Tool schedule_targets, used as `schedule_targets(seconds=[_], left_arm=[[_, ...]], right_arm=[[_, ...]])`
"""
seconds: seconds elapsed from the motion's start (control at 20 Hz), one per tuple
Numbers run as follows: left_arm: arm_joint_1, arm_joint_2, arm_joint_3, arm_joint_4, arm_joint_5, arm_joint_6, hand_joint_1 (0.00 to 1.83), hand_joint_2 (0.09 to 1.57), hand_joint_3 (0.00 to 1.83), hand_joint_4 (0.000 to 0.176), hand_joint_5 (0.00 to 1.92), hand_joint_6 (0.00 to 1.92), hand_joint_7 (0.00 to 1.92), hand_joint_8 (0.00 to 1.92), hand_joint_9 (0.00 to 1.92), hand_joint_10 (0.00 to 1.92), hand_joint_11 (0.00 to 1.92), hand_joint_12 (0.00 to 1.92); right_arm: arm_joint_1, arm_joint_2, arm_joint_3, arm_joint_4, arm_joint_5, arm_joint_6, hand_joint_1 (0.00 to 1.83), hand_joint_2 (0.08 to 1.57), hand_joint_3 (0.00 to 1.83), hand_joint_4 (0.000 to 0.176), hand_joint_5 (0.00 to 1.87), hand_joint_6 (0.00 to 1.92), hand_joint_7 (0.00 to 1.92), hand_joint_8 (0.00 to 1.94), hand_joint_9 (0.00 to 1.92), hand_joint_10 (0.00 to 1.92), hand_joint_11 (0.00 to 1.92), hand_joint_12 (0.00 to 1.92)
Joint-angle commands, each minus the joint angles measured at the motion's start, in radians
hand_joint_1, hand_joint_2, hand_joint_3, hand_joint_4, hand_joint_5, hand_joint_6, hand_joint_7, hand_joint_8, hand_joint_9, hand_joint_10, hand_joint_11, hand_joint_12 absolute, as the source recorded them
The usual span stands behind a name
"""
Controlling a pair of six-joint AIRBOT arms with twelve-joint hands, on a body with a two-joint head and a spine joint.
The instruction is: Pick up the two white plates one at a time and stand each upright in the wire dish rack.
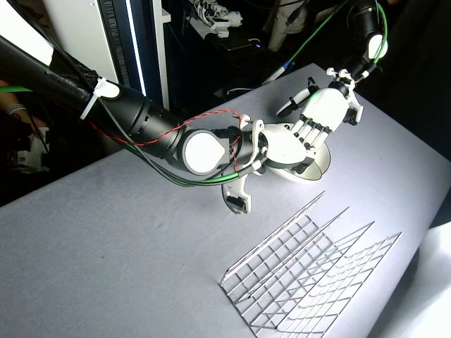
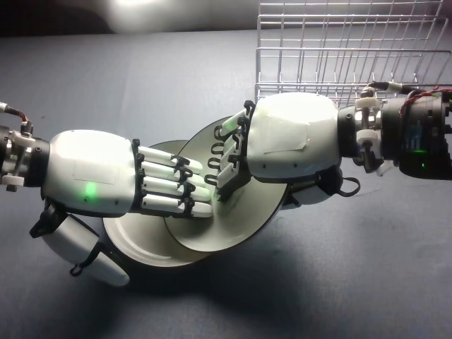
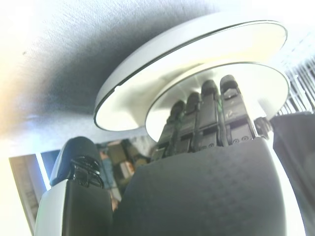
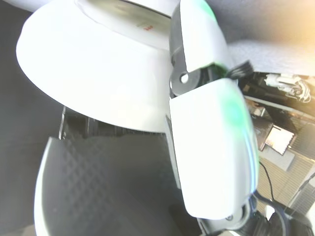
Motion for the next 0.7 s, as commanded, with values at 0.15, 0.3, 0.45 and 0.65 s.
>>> schedule_targets(seconds=[0.15,0.3,0.45,0.65], left_arm=[[0.012,-0.001,-0.016,0.015,0.037,0.005,0.00,1.15,0.00,0.000,0.00,0.00,0.00,0.00,0.00,0.00,0.00,0.00],[0.011,0.031,-0.037,-0.028,0.026,0.005,0.00,1.15,0.00,0.000,0.00,0.00,0.00,0.00,0.00,0.00,0.00,0.00],[-0.004,0.078,-0.068,-0.062,0.016,0.005,0.00,1.16,0.01,0.000,0.00,0.00,0.00,0.00,0.00,0.00,0.00,0.00],[-0.059,0.166,-0.135,-0.095,0.019,0.004,0.00,1.15,0.00,0.000,0.00,0.00,0.00,0.00,0.00,0.00,0.00,0.00]], right_arm=[[0.000,-0.003,0.001,0.031,0.024,0.008,1.50,1.06,0.00,0.000,0.97,0.92,1.11,0.76,1.04,0.81,0.86,1.49],[0.000,-0.003,0.001,0.031,0.024,0.008,1.49,1.08,0.00,0.000,0.96,0.95,1.08,0.82,0.98,0.88,0.83,1.52],[-0.001,-0.003,0.001,0.031,0.025,0.008,1.48,1.08,0.00,0.000,0.99,0.94,1.08,0.81,0.96,0.91,0.86,1.44],[-0.003,-0.003,0.000,0.031,0.031,0.008,1.47,1.08,0.00,0.000,0.98,0.96,1.10,0.80,0.95,0.93,0.82,1.45]])
